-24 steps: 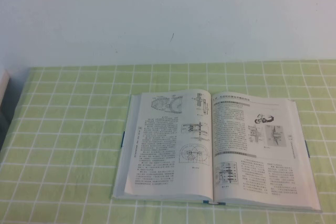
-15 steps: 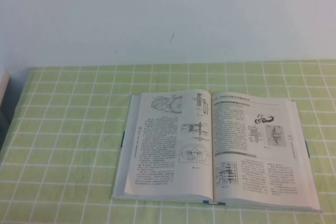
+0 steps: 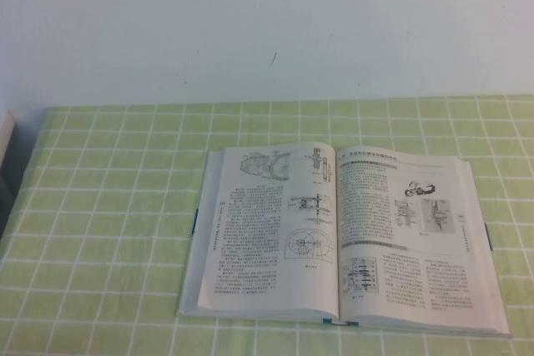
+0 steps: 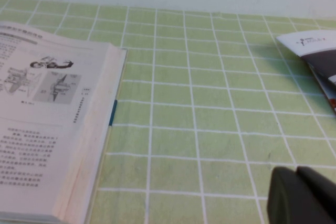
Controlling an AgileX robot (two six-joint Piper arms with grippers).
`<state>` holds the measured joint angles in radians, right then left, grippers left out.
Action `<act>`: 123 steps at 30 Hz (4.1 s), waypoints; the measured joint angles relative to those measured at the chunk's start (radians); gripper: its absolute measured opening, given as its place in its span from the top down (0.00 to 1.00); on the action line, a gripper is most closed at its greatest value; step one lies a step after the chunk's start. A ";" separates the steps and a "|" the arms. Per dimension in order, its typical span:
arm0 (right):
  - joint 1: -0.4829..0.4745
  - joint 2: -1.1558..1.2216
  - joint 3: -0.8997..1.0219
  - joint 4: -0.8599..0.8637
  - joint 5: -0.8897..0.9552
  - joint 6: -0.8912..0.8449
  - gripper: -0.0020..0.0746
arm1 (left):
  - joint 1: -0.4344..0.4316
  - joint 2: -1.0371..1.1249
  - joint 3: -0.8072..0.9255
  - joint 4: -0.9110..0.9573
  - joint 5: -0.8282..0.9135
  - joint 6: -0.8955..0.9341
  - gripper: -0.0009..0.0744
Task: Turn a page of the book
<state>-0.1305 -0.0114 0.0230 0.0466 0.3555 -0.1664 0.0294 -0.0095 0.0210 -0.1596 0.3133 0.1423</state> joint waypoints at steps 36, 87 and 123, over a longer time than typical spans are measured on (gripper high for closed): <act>0.000 0.000 -0.002 0.769 -0.125 -0.109 0.98 | 0.000 0.011 -0.029 -1.092 -0.212 0.117 0.99; 0.000 1.682 -0.902 0.835 0.404 -0.767 0.53 | -0.659 1.921 -1.235 -0.661 0.017 0.582 0.99; 0.000 1.923 -0.909 1.149 0.332 -0.989 0.50 | -0.656 2.036 -1.265 -0.730 0.084 0.573 0.99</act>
<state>-0.1305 1.9112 -0.8857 1.1956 0.6874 -1.1555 -0.6266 2.0267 -1.2444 -0.8896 0.3972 0.7154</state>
